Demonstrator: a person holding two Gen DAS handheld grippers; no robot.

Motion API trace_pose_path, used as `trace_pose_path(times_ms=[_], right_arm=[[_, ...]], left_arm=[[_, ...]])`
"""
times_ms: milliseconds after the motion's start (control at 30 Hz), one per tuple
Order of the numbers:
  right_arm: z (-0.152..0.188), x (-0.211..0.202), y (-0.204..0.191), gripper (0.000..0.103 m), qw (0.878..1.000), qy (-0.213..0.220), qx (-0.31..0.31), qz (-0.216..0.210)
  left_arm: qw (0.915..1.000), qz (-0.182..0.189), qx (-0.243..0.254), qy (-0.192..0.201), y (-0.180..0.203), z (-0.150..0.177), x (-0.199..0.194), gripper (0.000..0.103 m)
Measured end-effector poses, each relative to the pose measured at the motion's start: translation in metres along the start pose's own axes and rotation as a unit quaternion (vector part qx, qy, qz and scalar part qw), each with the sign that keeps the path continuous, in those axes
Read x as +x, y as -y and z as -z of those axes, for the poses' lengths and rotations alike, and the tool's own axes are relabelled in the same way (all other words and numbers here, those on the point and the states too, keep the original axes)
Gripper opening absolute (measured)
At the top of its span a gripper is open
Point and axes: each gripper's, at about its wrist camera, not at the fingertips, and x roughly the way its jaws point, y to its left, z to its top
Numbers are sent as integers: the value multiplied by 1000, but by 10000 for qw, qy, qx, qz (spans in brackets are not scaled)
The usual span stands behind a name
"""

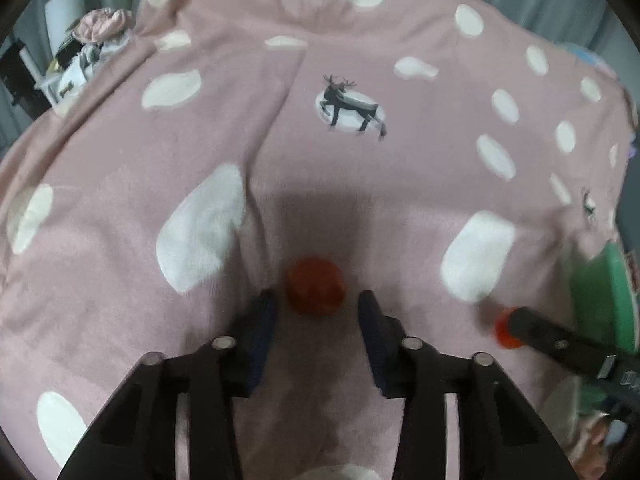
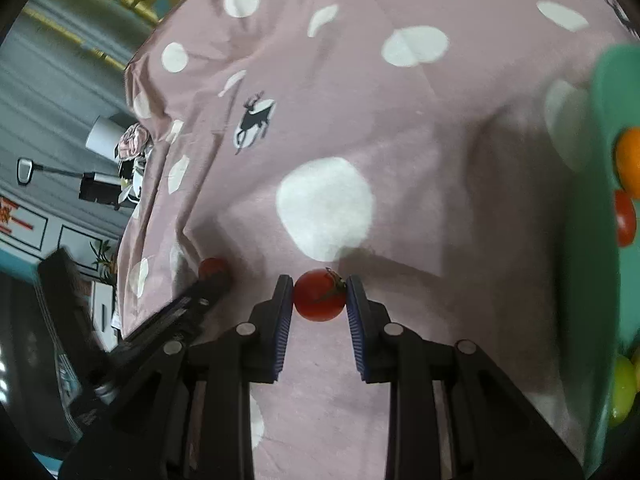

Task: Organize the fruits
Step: 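Close the left gripper on a cherry tomato while the right grasps the last one, then carry both tomatoes into the green basin and open both grippers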

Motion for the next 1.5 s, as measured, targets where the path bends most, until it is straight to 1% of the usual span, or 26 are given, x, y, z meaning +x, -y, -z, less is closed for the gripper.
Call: trace_pose_path(times_ms=[67,100,200,333,400,500,700,767,833,933,1033,1167,1333,1500], right_arm=[[1,0,4,27,9999,-43,75,-86],[1,-1,4,27,9999,-55,69,-98],[4,-3,2,27,10000,-34,0,29],[5,-8,6,27,9999,-36,40,-102],[6,-12,5,27,10000,2,7,-81],[8,-20,4,27,9998,85,-18,-168],[12,-50,0,27,9981,347,-154,-488],[14,-63,0,27,9975,486,-183,-489],[16,-75,1,27,9965,624,-201,-511],[18,-87,1,27,9958,720,-228,-517],[21,-97,2,27,9952,825,-265,-463],[25,-106,6,27,9945,913,-235,-453],[30,-118,12,28,9938,1024,-198,-384],[33,-131,22,27,9925,1147,-116,-403]], left_arm=[[10000,1,-24,19,0,0,1,33],[9999,116,-116,1,-4,-1,1,31],[9986,319,-418,60,-13,-3,0,31],[9964,476,-691,126,-19,-6,-2,30],[9958,575,-696,156,-17,-7,-6,30],[9961,594,-607,220,-13,-6,-15,30],[9951,586,-461,644,3,-3,-48,30],[9944,544,-366,832,10,1,-62,30],[9936,620,-230,913,16,2,-71,30],[9917,714,12,1068,32,7,-88,30],[9903,651,277,1198,48,14,-101,30],[9886,496,669,1254,70,21,-113,30],[9859,694,878,1245,88,28,-121,30],[9837,749,1025,1275,106,37,-129,30]])
